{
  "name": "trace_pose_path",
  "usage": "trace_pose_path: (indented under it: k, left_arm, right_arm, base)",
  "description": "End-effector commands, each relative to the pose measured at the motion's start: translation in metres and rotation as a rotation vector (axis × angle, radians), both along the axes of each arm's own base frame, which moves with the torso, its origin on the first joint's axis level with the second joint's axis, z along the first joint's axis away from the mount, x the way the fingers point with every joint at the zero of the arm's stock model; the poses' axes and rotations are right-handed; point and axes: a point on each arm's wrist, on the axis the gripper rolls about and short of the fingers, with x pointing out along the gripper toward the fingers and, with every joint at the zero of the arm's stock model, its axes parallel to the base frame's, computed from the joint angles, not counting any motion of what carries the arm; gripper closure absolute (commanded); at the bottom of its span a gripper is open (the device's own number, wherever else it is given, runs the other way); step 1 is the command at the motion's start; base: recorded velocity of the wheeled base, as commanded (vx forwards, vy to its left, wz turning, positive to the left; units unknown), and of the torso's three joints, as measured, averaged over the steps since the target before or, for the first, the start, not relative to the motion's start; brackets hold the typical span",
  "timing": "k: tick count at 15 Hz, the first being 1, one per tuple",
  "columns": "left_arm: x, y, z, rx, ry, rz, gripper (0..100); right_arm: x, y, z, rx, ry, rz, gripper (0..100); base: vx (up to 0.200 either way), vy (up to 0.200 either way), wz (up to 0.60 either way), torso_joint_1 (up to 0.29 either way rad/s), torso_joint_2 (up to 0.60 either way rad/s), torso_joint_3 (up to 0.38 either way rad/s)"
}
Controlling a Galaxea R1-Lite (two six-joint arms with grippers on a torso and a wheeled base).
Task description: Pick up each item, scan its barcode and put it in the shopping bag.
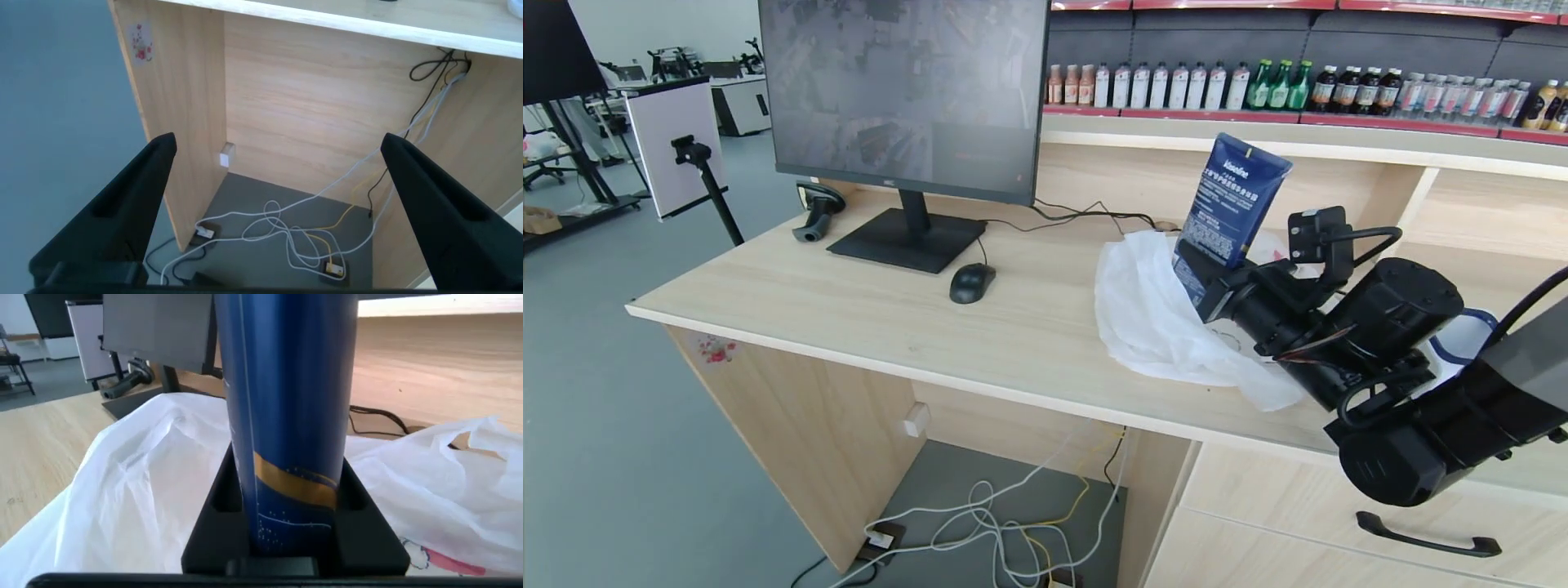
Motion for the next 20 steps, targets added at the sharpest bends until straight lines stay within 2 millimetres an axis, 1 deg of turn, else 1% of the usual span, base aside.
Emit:
trace_pose_path:
  k: [1,2,3,4,5,6,8,9,11,13,17,19,20]
  left_arm:
    - [0.000,0.000,0.000,0.000,-0.001,0.000,0]
    - [0.000,0.000,0.000,0.000,-0.002,0.000,0]
    - [0.000,0.000,0.000,0.000,-0.002,0.000,0]
    - [0.000,0.000,0.000,0.000,-0.002,0.000,0]
    - [0.000,0.000,0.000,0.000,-0.002,0.000,0]
    - [0.000,0.000,0.000,0.001,-0.002,0.000,0]
    - [0.000,0.000,0.000,0.001,-0.002,0.000,0]
    - [0.000,0.000,0.000,0.000,-0.002,0.000,0]
    - [0.000,0.000,0.000,0.001,-0.002,0.000,0]
    - [0.000,0.000,0.000,0.001,-0.002,0.000,0]
    - [0.000,0.000,0.000,0.001,-0.002,0.000,0]
    - [0.000,0.000,0.000,0.001,-0.004,0.000,0]
    - [0.000,0.000,0.000,0.003,-0.005,0.000,0]
  right_arm:
    - [-0.001,-0.001,0.009,0.054,-0.008,0.000,100]
    - [-0.003,-0.003,0.015,0.105,-0.005,-0.017,100]
    - [-0.006,0.000,0.017,0.194,0.032,-0.006,100]
    - [-0.008,0.003,0.017,0.233,0.054,0.015,100]
    - [-0.011,0.008,0.013,0.290,0.103,0.053,100]
    - [-0.016,0.006,0.000,0.330,0.185,0.067,100]
    - [-0.013,0.009,-0.013,0.360,0.245,0.082,100]
    - [-0.009,0.013,-0.010,0.388,0.241,0.102,100]
    - [-0.005,0.015,-0.018,0.395,0.265,0.100,100]
    - [-0.001,0.020,-0.020,0.429,0.279,0.121,100]
    - [0.005,0.021,-0.037,0.434,0.330,0.104,100]
    - [0.006,0.021,-0.037,0.435,0.328,0.103,100]
    - [0.008,0.021,-0.043,0.430,0.344,0.097,0]
  base:
    - [0.000,0.000,0.00,0.000,0.00,0.000]
    - [0.000,0.000,0.00,0.000,0.00,0.000]
    - [0.000,0.000,0.00,0.000,0.00,0.000]
    - [0.000,0.000,0.00,0.000,0.00,0.000]
    - [0.000,0.000,0.00,0.000,0.00,0.000]
    - [0.000,0.000,0.00,0.000,0.00,0.000]
    - [0.000,0.000,0.00,0.000,0.00,0.000]
    - [0.000,0.000,0.00,0.000,0.00,0.000]
    - [0.000,0.000,0.00,0.000,0.00,0.000]
    - [0.000,0.000,0.00,0.000,0.00,0.000]
    - [0.000,0.000,0.00,0.000,0.00,0.000]
    - [0.000,0.000,0.00,0.000,0.00,0.000]
    - [0.000,0.000,0.00,0.000,0.00,0.000]
